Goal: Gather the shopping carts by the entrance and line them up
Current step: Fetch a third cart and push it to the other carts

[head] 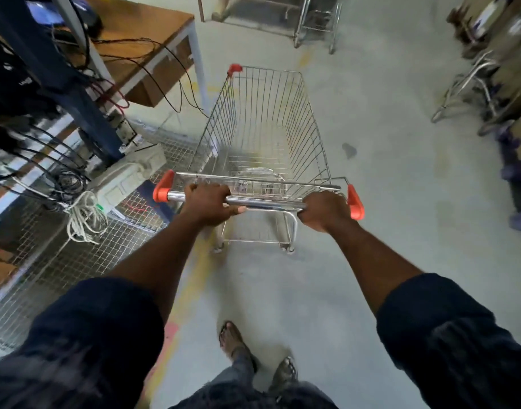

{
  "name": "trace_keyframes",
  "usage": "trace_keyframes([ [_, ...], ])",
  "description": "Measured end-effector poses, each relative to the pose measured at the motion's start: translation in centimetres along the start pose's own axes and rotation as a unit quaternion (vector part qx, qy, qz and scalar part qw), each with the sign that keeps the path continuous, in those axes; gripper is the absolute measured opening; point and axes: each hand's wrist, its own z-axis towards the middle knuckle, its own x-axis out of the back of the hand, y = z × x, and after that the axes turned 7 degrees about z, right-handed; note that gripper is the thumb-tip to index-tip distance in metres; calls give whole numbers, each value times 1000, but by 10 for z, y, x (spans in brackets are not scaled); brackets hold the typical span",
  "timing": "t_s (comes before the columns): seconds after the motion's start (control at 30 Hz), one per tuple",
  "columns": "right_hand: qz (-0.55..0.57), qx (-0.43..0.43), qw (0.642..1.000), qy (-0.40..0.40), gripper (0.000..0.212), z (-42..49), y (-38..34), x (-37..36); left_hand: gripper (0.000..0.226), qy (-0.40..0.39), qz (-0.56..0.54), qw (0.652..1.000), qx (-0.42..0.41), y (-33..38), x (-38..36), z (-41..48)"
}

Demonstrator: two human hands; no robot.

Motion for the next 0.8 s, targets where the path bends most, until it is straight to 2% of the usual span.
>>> trace_keyframes([
  [0.1,34,-41,998,20,25,-38,19,-11,76,-24,3,999,-35,26,2,-5],
  [0.2,54,-89,994,29,26,-73,40,-23,64,-35,18,996,-75,58,5,-11],
  [0.33,65,-138,987,53,27,-118,69,-34,66,-23,39,992,-116,105,8,-18],
  [0.47,63,-181,980,59,27,-157,105,-38,87,-6,27,987,-156,155,6,-23],
  [0.53,59,-204,975,65,28,-177,126,-40,89,17,23,984,-175,182,4,-25],
  [0.63,48,-241,967,70,31,-204,159,-43,79,14,1,979,-202,222,3,-27],
  [0.8,34,-307,948,78,32,-240,205,-48,49,7,-6,962,-274,284,1,-27],
])
